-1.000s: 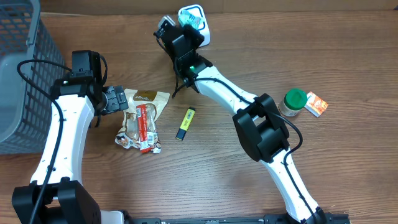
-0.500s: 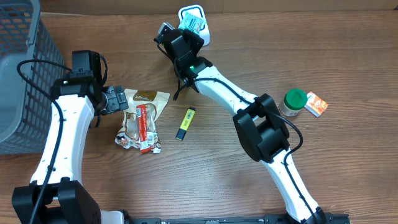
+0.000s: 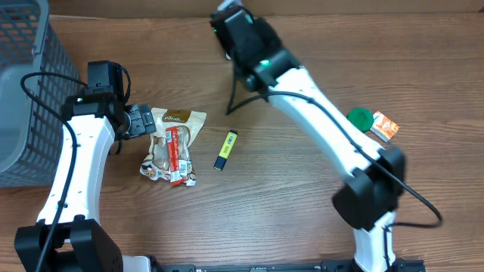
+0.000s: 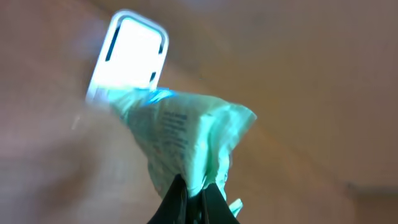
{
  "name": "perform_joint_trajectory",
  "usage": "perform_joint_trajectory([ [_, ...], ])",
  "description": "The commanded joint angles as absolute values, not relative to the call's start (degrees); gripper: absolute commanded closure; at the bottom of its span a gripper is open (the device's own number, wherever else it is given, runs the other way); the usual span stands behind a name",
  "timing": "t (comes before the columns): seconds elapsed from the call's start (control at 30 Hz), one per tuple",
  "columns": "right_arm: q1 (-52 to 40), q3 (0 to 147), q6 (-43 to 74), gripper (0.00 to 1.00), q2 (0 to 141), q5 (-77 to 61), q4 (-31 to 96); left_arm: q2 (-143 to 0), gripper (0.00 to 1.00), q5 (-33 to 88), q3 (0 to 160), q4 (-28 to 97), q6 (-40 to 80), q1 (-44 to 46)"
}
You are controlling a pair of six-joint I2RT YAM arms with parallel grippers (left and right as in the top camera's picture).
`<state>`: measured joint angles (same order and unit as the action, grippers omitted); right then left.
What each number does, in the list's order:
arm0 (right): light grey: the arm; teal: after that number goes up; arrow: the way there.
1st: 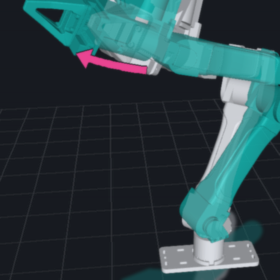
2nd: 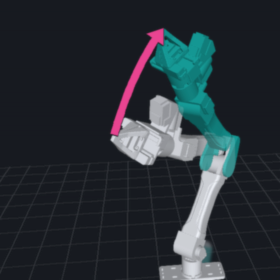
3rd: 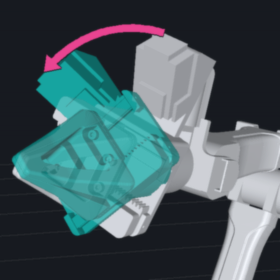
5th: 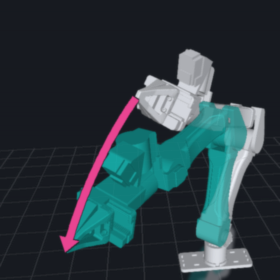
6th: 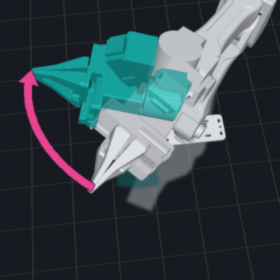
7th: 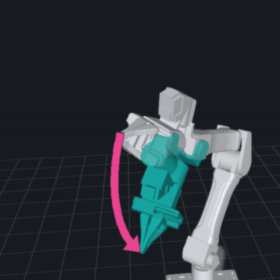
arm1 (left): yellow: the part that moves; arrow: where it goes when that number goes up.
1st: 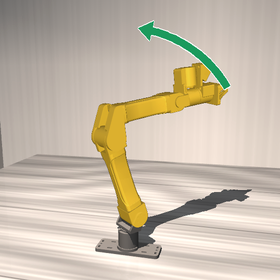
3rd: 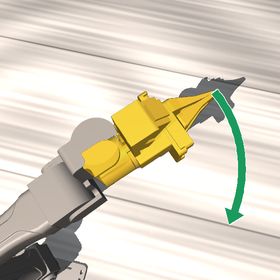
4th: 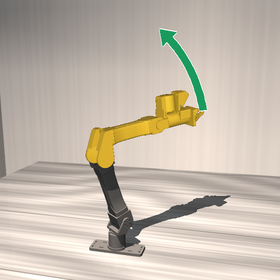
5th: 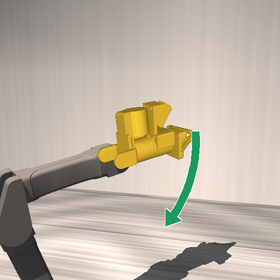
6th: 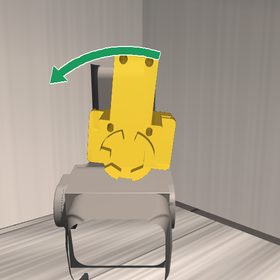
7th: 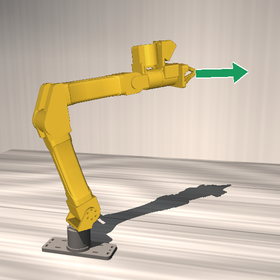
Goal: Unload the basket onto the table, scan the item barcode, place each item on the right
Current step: 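Lower the pack onto the table right of center and release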
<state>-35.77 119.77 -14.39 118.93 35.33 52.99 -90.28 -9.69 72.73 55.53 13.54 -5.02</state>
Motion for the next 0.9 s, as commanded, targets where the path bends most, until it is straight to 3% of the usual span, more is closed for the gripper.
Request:
perform_joint_trajectory([
  [0.0, -33.6, 120.0, -4.3, 0.96, 118.5, 24.8, 63.3, -90.7, 0.00, -10.3, 73.1, 55.4, 13.8, -5.2],
  [0.17, -29.8, 119.4, -4.3, 0.95, 119.7, 8.3, 81.1, -90.7, 0.00, -10.3, 73.1, 55.4, 13.8, -5.2],
  [0.43, -22.9, 111.8, -4.3, 0.96, 119.7, 7.4, 85.9, -90.7, 0.00, -10.3, 73.1, 55.4, 13.8, -5.1],
  [0.57, -20.2, 108.2, -4.3, 0.74, 119.7, 7.4, 82.7, -90.7, 0.00, -10.3, 73.1, 55.4, 13.8, -5.1],
  [0.6, -19.8, 107.5, -4.3, 0.60, 119.7, 7.4, 81.6, -90.7, 0.00, -10.3, 73.1, 55.4, 13.8, -5.1],
  [0.67, -18.7, 105.9, -4.2, 0.47, 119.7, 7.4, 78.5, -90.7, 0.00, -10.3, 73.1, 55.4, 13.8, -5.1],
  [0.73, -17.9, 105.2, -2.4, 0.40, 119.7, 7.4, 75.4, -90.7, 0.00, -10.3, 73.1, 55.4, 13.8, -5.2],
  [0.87, -17.6, 105.1, 13.0, 0.41, 119.7, 6.0, 71.0, -90.7, 0.00, -10.3, 73.1, 55.4, 13.8, -5.2],
])
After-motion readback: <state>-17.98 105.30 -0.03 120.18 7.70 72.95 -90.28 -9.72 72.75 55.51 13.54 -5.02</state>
